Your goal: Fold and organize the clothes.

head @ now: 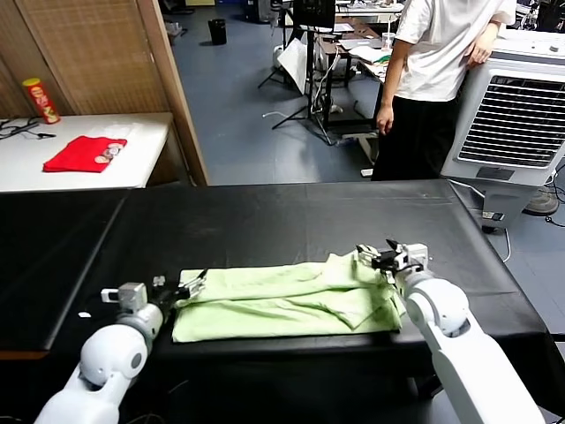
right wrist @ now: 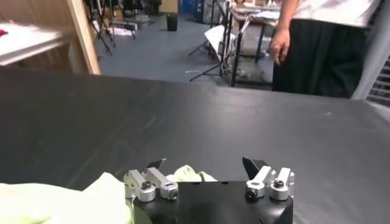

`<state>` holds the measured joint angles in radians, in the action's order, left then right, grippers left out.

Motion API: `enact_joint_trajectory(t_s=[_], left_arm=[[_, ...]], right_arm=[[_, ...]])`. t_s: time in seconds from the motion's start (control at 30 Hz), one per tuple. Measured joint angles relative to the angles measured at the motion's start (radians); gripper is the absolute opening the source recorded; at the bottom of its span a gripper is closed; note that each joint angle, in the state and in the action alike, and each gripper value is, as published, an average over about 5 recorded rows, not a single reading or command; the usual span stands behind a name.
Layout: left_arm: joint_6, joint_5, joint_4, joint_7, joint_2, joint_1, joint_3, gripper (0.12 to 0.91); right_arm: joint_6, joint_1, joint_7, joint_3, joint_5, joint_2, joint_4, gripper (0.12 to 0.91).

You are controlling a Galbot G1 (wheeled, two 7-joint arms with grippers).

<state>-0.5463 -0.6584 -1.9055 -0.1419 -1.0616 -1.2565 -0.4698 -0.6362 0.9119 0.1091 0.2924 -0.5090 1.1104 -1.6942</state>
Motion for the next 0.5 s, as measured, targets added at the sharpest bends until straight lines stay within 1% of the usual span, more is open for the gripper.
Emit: enact_joint_trajectory(t_s=[0.1, 0.13, 0.2, 0.23, 0.3, 0.33, 0.37, 0.43, 0.5], left_arm=[[0.001, 0.002, 0.015, 0.005, -0.003, 0.000, 0.000, 0.783], [0.002, 0.002, 0.019, 0.008, -0.004, -0.001, 0.000, 0.760], [0.003, 0.003, 0.026, 0.013, -0.007, -0.002, 0.000, 0.681], [0.005, 0.005, 0.029, 0.015, -0.008, -0.003, 0.000, 0.632], [0.012, 0.014, 0.034, 0.018, -0.013, -0.005, 0.000, 0.516], [0.018, 0.022, 0.037, 0.019, -0.017, -0.006, 0.000, 0.465], [0.025, 0.031, 0.040, 0.020, -0.020, -0.006, 0.000, 0.398], [0.046, 0.061, 0.048, 0.017, -0.028, -0.005, 0.001, 0.298], [0.070, 0.098, 0.056, 0.010, -0.037, -0.004, 0.002, 0.202]], right_arm=[[0.006, -0.005, -0.011, -0.001, 0.011, 0.014, 0.030, 0.664], [0.008, -0.004, -0.013, -0.002, 0.015, 0.019, 0.037, 0.614], [0.015, 0.000, -0.014, -0.002, 0.024, 0.028, 0.046, 0.524], [0.021, 0.003, -0.012, -0.002, 0.031, 0.032, 0.049, 0.458], [0.037, 0.011, -0.001, -0.003, 0.045, 0.041, 0.051, 0.358], [0.047, 0.015, 0.008, -0.002, 0.053, 0.046, 0.052, 0.293], [0.060, 0.020, 0.020, -0.002, 0.061, 0.052, 0.052, 0.245], [0.088, 0.030, 0.050, 0.000, 0.076, 0.063, 0.051, 0.166], [0.118, 0.043, 0.084, 0.003, 0.093, 0.076, 0.049, 0.133]])
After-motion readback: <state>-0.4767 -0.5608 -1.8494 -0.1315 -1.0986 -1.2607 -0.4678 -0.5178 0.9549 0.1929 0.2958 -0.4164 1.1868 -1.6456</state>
